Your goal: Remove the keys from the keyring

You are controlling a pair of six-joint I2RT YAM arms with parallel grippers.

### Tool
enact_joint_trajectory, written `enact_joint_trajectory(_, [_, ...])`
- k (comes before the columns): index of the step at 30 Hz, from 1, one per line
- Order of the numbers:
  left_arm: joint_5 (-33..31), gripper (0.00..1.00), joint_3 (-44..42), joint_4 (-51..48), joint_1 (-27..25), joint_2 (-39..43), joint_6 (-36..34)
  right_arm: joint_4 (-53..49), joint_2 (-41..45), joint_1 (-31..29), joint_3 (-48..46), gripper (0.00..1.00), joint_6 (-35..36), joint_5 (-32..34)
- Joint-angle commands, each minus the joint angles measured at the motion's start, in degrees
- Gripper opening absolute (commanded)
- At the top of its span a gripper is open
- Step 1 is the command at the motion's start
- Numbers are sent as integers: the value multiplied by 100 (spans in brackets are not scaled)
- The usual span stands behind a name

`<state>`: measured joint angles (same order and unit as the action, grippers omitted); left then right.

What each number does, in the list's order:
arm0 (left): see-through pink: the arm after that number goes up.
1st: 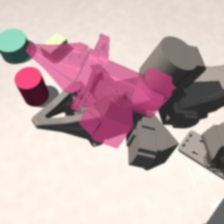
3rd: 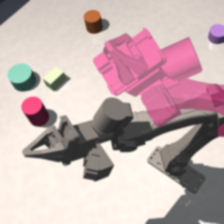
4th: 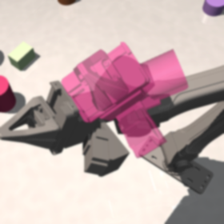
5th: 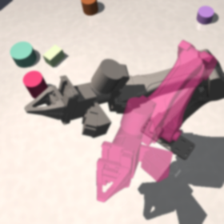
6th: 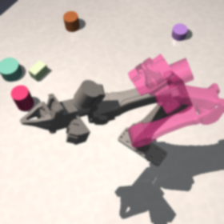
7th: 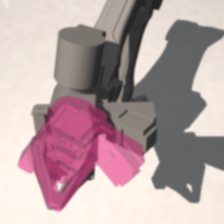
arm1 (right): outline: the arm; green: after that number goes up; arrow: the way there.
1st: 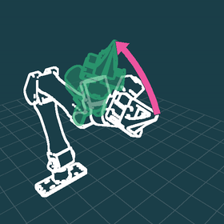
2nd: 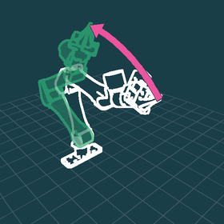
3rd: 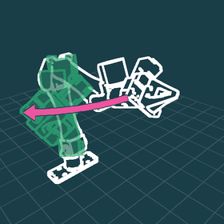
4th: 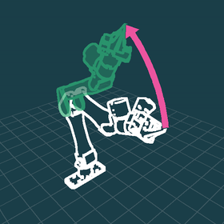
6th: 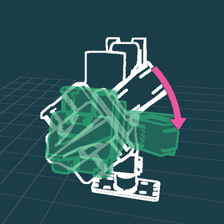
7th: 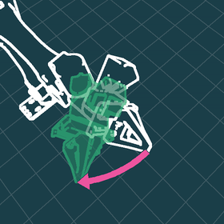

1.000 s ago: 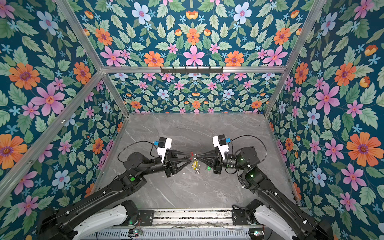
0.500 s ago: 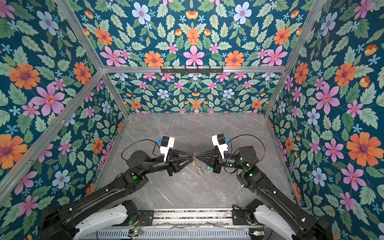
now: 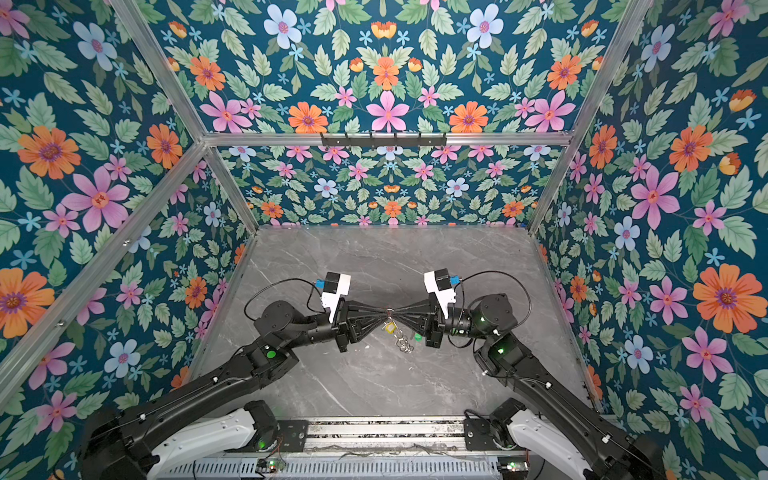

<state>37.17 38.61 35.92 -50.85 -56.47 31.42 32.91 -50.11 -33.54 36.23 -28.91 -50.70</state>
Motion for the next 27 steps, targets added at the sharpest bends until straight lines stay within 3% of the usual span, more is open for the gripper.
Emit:
enact_joint_trajectory(1, [63, 7, 107, 134, -37, -38, -47, 234, -7, -12, -34, 0, -36, 104])
enact_joint_trajectory(3, [-2, 0, 128, 61, -46, -20, -83, 174, 11, -17, -46, 0, -36, 149])
enact_joint_trajectory(7, [-130, 0, 332, -587, -48, 117, -261, -339, 175, -8, -29, 2, 23, 393])
enact_joint_trajectory(9, [-218, 0, 568, -1343, -48, 224, -466, -1106, 341, -12, 90, 33, 189, 551])
enact_joint_trajectory(11, [-330, 0, 897, -2327, -44, 283, -766, -1923, 568, -12, 184, 41, 425, 832])
enact_joint_trajectory(15, [-577, 0, 1762, -4498, -63, 71, -1348, -3460, 802, 4, 685, 46, 1144, 1189])
enact_joint_trajectory(20, [-1241, 0, 2811, -6409, -415, -397, -1915, -4148, 332, 107, 1327, 49, 1653, 387])
enact_joint_trajectory(27, [-1287, 0, 3487, -7170, -535, -623, -2222, -4377, -360, 134, 1699, 47, 2122, -815])
